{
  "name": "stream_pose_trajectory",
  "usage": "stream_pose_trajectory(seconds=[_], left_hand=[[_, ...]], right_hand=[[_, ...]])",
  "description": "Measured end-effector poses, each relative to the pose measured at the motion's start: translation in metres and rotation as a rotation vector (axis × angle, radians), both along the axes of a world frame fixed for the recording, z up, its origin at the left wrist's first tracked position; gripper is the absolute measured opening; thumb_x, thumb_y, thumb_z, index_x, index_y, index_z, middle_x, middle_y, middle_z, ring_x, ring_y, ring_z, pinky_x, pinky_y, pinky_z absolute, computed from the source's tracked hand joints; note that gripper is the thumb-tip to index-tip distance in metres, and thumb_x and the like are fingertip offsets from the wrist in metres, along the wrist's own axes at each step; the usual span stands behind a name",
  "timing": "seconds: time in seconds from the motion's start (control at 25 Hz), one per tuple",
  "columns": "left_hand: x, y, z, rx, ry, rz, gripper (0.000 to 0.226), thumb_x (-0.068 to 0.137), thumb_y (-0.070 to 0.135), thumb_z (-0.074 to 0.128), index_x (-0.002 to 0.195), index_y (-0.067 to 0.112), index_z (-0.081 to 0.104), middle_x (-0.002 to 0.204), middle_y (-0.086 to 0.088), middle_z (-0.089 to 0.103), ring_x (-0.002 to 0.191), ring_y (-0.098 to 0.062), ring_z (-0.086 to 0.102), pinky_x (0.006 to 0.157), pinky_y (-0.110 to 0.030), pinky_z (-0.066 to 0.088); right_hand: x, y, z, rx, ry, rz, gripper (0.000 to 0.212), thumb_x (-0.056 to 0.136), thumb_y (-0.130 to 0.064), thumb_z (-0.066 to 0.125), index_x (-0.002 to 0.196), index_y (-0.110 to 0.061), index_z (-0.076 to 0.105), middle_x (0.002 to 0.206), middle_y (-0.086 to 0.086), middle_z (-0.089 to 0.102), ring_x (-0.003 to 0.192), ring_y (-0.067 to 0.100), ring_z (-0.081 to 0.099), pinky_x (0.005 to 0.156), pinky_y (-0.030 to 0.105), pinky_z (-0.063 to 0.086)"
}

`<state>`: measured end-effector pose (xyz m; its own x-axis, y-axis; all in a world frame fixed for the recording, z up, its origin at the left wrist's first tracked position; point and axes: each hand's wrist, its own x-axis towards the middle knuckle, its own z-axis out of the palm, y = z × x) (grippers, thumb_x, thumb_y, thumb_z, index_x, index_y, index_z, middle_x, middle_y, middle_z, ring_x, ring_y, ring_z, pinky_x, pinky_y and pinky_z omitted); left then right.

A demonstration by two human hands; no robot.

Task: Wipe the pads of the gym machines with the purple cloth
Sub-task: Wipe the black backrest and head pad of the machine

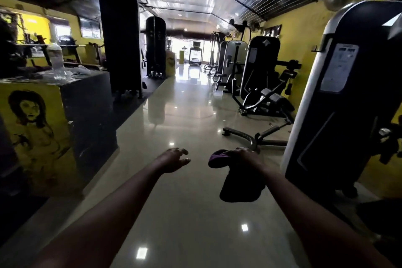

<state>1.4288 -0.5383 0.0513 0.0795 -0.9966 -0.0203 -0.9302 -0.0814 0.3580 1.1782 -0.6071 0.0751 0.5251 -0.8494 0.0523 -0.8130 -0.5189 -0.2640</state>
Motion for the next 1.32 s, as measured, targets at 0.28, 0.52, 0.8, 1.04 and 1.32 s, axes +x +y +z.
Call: stream_pose_trajectory(seconds=[0.28,0.52,0.8,1.04,1.32], left_hand=[[0.087,-0.262,0.015,-0.018,-0.011,0.0,0.048,0.095,0.045,0.043,0.136,0.021,0.043,0.14,-0.006,0.048,0.128,-0.023,0.044,0.103,-0.035,0.04],[0.18,-0.476,-0.003,0.029,0.015,0.034,0.049,0.093,0.048,0.043,0.135,0.023,0.044,0.143,-0.007,0.045,0.129,-0.024,0.044,0.105,-0.038,0.04],[0.295,-0.74,-0.007,0.079,-0.044,0.017,0.048,0.094,0.045,0.045,0.134,0.02,0.045,0.14,-0.006,0.048,0.126,-0.024,0.048,0.103,-0.036,0.041],[0.344,-0.967,-0.018,0.092,-0.076,-0.09,0.048,0.092,0.045,0.047,0.133,0.019,0.047,0.137,-0.009,0.05,0.125,-0.027,0.047,0.103,-0.041,0.04],[0.403,-1.248,-0.002,0.076,-0.06,-0.117,0.046,0.095,0.039,0.045,0.134,0.015,0.046,0.138,-0.012,0.048,0.129,-0.027,0.042,0.104,-0.033,0.036]], right_hand=[[0.103,-0.257,0.029,0.023,-0.053,0.004,0.043,0.081,-0.021,0.067,0.122,-0.032,0.06,0.116,0.003,0.062,0.11,0.022,0.058,0.091,0.031,0.043],[0.204,-0.479,0.0,0.046,0.013,-0.035,0.045,0.087,-0.028,0.058,0.13,-0.035,0.051,0.129,0.002,0.057,0.119,0.023,0.053,0.094,0.029,0.04],[0.313,-0.739,-0.004,0.099,-0.02,-0.079,0.046,0.085,-0.028,0.059,0.13,-0.036,0.051,0.125,0.008,0.056,0.117,0.028,0.053,0.096,0.034,0.04],[0.355,-0.938,-0.022,0.097,-0.028,-0.09,0.044,0.088,-0.026,0.058,0.131,-0.032,0.051,0.128,0.006,0.054,0.116,0.025,0.051,0.088,0.028,0.04],[0.408,-1.212,-0.019,0.088,-0.065,-0.135,0.042,0.086,-0.028,0.058,0.127,-0.035,0.054,0.126,0.006,0.056,0.113,0.025,0.054,0.086,0.028,0.04]])
